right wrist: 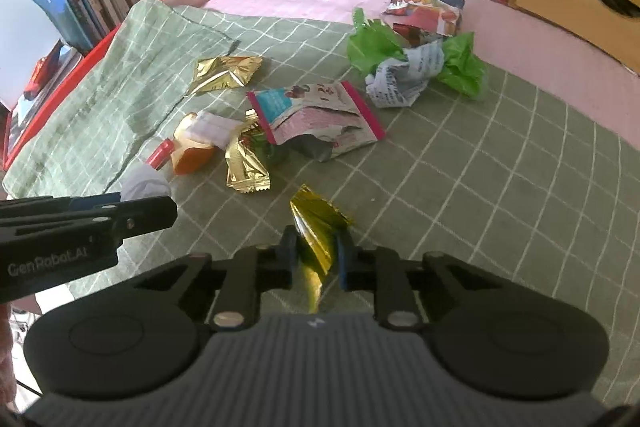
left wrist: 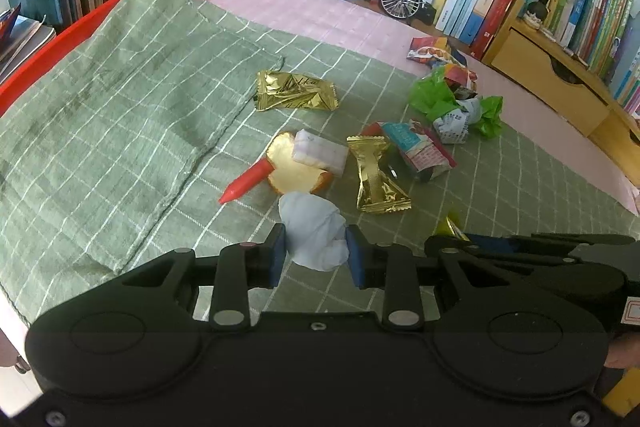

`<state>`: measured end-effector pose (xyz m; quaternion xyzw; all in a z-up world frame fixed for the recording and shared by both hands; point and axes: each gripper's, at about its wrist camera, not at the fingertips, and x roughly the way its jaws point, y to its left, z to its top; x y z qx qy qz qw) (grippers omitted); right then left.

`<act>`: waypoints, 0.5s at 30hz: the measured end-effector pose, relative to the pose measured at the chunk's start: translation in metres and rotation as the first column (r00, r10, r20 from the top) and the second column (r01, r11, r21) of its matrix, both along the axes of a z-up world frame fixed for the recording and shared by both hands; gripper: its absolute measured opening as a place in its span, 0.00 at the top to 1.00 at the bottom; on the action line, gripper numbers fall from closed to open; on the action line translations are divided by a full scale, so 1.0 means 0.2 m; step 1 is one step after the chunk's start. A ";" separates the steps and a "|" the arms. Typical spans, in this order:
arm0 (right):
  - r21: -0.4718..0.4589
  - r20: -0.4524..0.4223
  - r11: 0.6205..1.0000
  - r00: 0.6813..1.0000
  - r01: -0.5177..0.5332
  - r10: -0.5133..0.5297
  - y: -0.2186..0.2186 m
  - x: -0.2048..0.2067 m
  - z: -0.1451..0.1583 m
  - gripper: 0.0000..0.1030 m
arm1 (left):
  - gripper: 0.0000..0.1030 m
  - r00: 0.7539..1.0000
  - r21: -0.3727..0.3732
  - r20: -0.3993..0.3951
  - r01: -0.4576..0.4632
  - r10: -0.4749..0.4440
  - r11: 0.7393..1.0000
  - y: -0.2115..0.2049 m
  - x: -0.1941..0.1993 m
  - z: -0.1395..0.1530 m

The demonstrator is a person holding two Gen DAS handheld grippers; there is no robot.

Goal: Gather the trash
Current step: 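Carry the foil cone and tissue to the black bin and release both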

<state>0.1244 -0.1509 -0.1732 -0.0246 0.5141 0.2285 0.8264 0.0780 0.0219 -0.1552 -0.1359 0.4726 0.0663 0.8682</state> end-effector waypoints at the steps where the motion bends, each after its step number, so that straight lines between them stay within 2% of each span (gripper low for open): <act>1: 0.001 -0.002 1.000 1.000 -0.002 0.002 0.00 -0.01 0.00 0.80 | 0.72 1.000 -0.003 0.001 -0.002 0.002 1.000 0.00 -0.01 0.00; 15: 0.047 -0.026 0.999 1.000 0.017 -0.016 0.00 -0.16 0.10 0.81 | 0.72 1.000 -0.017 0.000 0.008 -0.008 1.000 -0.01 -0.12 0.04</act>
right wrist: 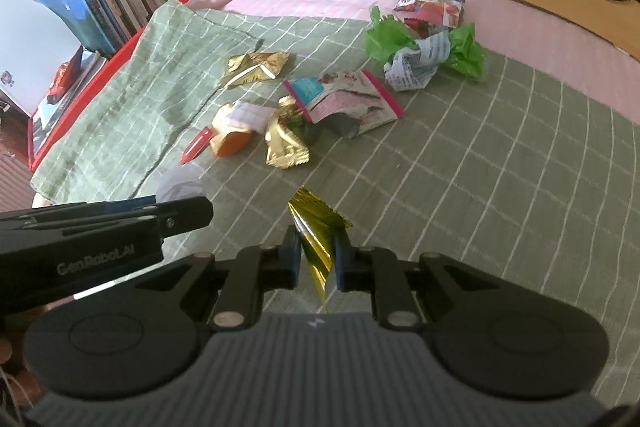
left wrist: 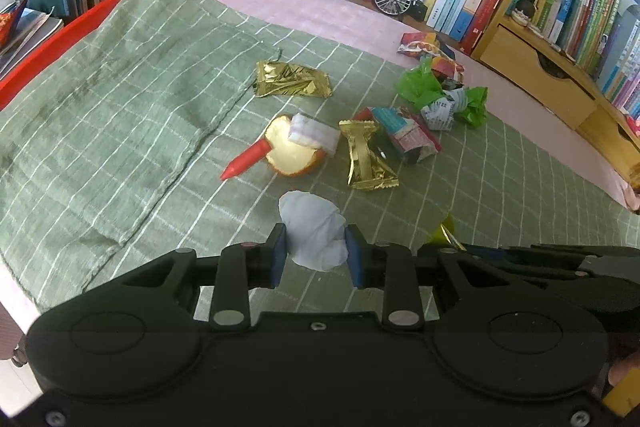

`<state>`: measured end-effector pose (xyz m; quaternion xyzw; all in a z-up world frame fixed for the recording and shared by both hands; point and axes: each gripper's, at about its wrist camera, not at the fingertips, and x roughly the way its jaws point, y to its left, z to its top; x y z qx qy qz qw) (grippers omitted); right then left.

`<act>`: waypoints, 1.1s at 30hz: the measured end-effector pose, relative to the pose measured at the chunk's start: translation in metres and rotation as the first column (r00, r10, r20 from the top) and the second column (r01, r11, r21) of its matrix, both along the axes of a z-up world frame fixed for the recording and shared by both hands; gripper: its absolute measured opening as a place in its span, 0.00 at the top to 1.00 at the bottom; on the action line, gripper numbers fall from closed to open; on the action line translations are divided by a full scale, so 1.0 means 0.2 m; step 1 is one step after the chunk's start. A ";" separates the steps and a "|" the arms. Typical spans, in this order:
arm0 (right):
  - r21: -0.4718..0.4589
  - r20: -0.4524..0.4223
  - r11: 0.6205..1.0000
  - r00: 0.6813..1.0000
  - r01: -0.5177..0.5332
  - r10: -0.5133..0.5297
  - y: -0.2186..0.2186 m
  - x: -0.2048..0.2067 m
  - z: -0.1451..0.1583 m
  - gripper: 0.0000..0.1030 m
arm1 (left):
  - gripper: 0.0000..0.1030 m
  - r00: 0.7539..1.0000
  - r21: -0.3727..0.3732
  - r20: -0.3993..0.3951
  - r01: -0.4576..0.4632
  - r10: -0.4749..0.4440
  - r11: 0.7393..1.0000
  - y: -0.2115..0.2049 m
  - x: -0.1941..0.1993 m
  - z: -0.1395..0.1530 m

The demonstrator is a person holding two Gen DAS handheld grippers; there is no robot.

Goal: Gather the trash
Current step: 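Carry the foil cone and tissue to the black bin and release both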

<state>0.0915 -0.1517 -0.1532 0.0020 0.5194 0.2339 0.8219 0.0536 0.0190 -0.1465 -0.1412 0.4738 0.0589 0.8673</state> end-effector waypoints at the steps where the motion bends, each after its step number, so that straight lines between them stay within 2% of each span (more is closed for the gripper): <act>1: 0.000 -0.002 1.000 1.000 -0.001 0.001 0.00 -0.02 0.00 0.81 | 0.72 1.000 -0.001 0.000 -0.002 0.002 1.000 0.00 -0.02 0.00; 12: -0.002 -0.018 0.999 0.999 -0.041 0.041 0.04 -0.26 0.04 0.81 | 0.72 1.000 0.005 -0.013 -0.017 0.017 1.000 0.06 -0.28 0.03; 25: -0.033 -0.037 0.992 0.992 -0.119 0.118 0.15 -0.66 0.09 0.81 | 0.72 0.997 -0.011 -0.018 -0.072 0.072 0.997 0.18 -0.81 0.06; 33: -0.032 -0.055 0.988 0.987 -0.154 0.152 0.22 -0.91 0.10 0.81 | 0.72 0.995 -0.019 -0.039 -0.095 0.094 0.995 0.25 -1.11 0.03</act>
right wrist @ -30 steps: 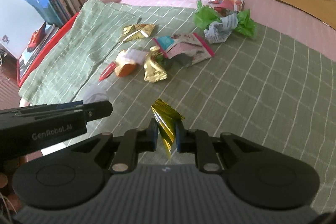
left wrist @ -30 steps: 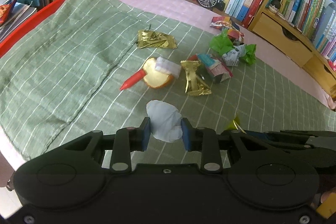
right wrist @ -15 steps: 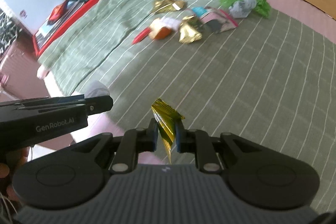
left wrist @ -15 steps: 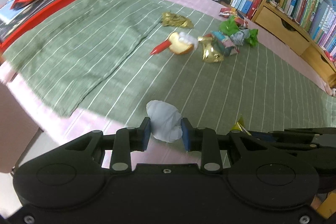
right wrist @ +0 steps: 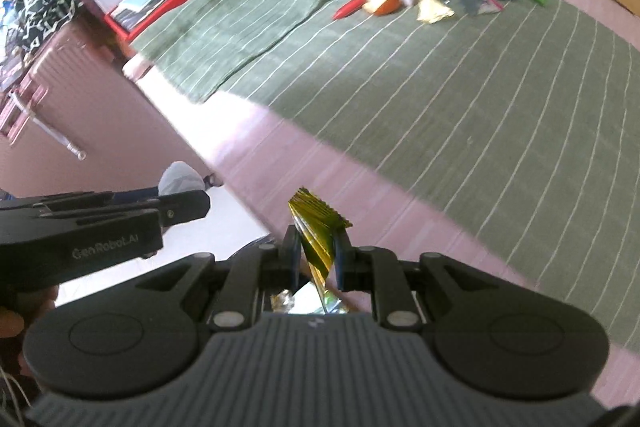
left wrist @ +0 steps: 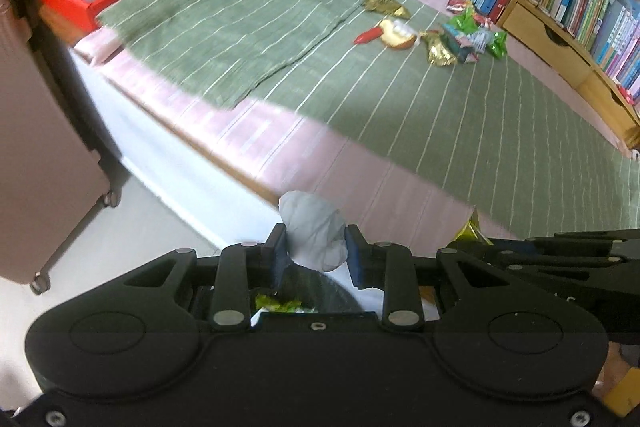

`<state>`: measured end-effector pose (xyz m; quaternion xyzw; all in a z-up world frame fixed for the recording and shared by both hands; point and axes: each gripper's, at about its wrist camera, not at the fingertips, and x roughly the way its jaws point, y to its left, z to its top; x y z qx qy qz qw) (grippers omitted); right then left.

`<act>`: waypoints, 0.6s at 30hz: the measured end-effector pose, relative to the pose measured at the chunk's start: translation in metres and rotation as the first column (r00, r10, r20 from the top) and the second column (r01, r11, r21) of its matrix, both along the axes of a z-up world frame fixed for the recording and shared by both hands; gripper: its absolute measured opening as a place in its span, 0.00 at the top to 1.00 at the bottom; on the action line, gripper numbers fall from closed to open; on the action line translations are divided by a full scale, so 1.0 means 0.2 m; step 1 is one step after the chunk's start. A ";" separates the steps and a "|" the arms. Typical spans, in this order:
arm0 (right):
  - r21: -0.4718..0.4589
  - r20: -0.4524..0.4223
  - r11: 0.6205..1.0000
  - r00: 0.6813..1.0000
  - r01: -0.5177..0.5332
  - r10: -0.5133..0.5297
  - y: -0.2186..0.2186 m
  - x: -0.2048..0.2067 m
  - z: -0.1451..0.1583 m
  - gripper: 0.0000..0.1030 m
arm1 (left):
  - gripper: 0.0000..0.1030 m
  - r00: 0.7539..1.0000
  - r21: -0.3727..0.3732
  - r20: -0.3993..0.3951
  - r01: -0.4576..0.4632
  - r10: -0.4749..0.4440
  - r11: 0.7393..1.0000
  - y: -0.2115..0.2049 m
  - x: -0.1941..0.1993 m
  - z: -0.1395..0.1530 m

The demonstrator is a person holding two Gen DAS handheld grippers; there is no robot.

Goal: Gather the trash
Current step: 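Carry the foil cone and tissue to the black bin and release both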

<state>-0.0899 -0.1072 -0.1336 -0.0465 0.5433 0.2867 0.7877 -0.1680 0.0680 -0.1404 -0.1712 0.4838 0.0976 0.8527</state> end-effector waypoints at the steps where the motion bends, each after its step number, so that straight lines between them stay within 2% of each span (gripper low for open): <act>1: 0.000 -0.002 1.000 1.000 -0.006 0.006 0.01 -0.03 0.00 0.81 | 0.72 1.000 -0.001 -0.004 -0.003 0.003 1.000 0.00 -0.03 -0.01; 9: -0.018 -0.013 0.999 0.999 -0.041 0.041 0.06 -0.20 -0.04 0.81 | 0.72 0.999 -0.016 -0.046 -0.008 0.007 1.000 0.04 -0.26 -0.08; 18: -0.045 -0.043 0.996 0.996 -0.075 0.073 0.11 -0.30 -0.14 0.80 | 0.72 0.994 -0.035 -0.107 -0.007 0.003 0.999 0.06 -0.38 -0.20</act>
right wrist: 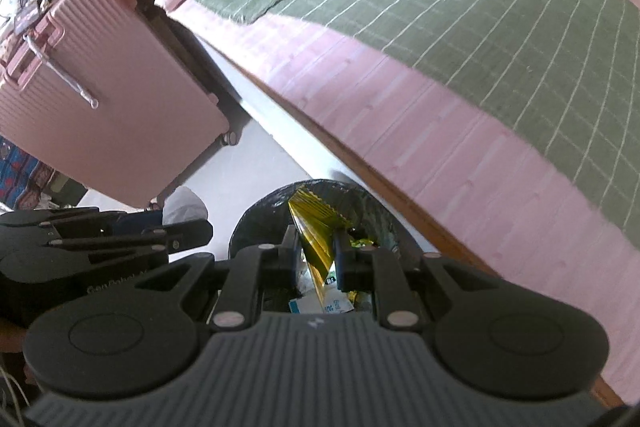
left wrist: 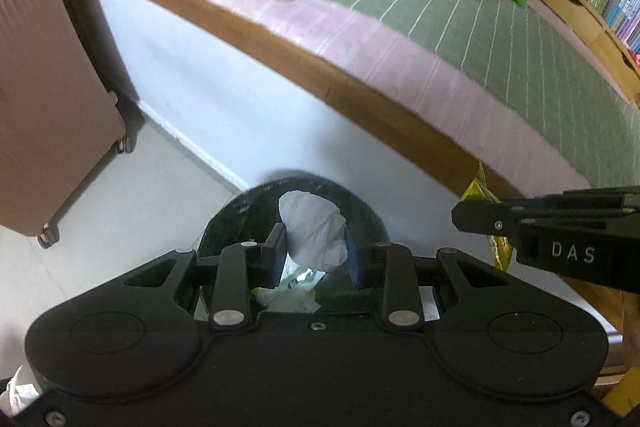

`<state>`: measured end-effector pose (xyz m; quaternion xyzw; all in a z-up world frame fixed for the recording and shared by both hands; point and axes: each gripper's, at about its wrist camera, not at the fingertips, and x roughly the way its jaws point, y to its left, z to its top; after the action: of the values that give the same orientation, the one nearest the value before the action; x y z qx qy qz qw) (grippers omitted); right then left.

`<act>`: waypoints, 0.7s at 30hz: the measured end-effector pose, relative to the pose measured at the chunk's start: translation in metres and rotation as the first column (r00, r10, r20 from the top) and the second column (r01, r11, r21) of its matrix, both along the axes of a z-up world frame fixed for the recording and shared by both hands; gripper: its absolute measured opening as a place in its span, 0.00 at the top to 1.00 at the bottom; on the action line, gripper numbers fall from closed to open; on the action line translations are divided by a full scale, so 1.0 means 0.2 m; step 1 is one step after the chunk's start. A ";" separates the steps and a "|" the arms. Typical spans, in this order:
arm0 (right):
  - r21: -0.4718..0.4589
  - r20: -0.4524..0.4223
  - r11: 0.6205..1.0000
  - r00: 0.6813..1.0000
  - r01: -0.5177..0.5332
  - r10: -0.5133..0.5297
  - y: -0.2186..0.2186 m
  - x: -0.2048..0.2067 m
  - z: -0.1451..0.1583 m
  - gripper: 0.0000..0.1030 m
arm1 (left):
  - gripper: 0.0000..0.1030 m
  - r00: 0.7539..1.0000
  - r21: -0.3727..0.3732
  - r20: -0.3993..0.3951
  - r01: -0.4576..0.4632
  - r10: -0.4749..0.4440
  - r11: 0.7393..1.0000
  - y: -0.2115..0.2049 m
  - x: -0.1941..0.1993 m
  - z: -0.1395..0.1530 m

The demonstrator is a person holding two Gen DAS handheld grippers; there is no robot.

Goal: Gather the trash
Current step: 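Carry the foil cone and tissue to the black bin and release both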

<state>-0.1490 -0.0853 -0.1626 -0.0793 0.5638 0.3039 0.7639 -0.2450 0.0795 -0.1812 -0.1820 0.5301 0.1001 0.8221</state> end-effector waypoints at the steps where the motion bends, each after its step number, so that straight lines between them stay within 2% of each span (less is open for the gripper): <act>1: -0.002 -0.003 1.000 1.000 -0.004 0.004 0.01 0.00 -0.01 0.80 | 0.72 1.000 -0.001 -0.005 0.001 -0.001 1.000 0.00 -0.01 -0.01; 4: -0.005 -0.006 1.000 1.000 -0.011 0.011 0.03 -0.01 -0.03 0.76 | 0.71 1.000 -0.003 -0.015 0.005 -0.005 1.000 0.01 -0.01 -0.04; 8: -0.006 -0.010 1.000 1.000 -0.014 0.014 0.06 0.00 -0.04 0.66 | 0.70 1.000 -0.011 -0.027 0.002 -0.003 1.000 0.02 0.00 -0.06; 9: -0.004 -0.012 1.000 1.000 -0.013 0.013 0.06 0.00 -0.04 0.57 | 0.69 1.000 -0.012 -0.027 0.001 -0.001 1.000 0.03 0.01 -0.06; 10: -0.004 -0.012 1.000 1.000 -0.014 0.014 0.06 0.01 -0.04 0.54 | 0.69 1.000 -0.012 -0.026 -0.001 0.001 1.000 0.03 0.01 -0.06; 21: 0.003 -0.018 1.000 1.000 -0.001 0.001 0.05 0.03 -0.05 0.45 | 0.57 0.999 -0.007 -0.038 0.003 -0.003 1.000 0.04 0.03 -0.07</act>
<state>-0.1430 -0.0762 -0.1731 -0.0758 0.5704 0.3058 0.7585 -0.2380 0.0884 -0.1958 -0.1822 0.5460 0.1004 0.8115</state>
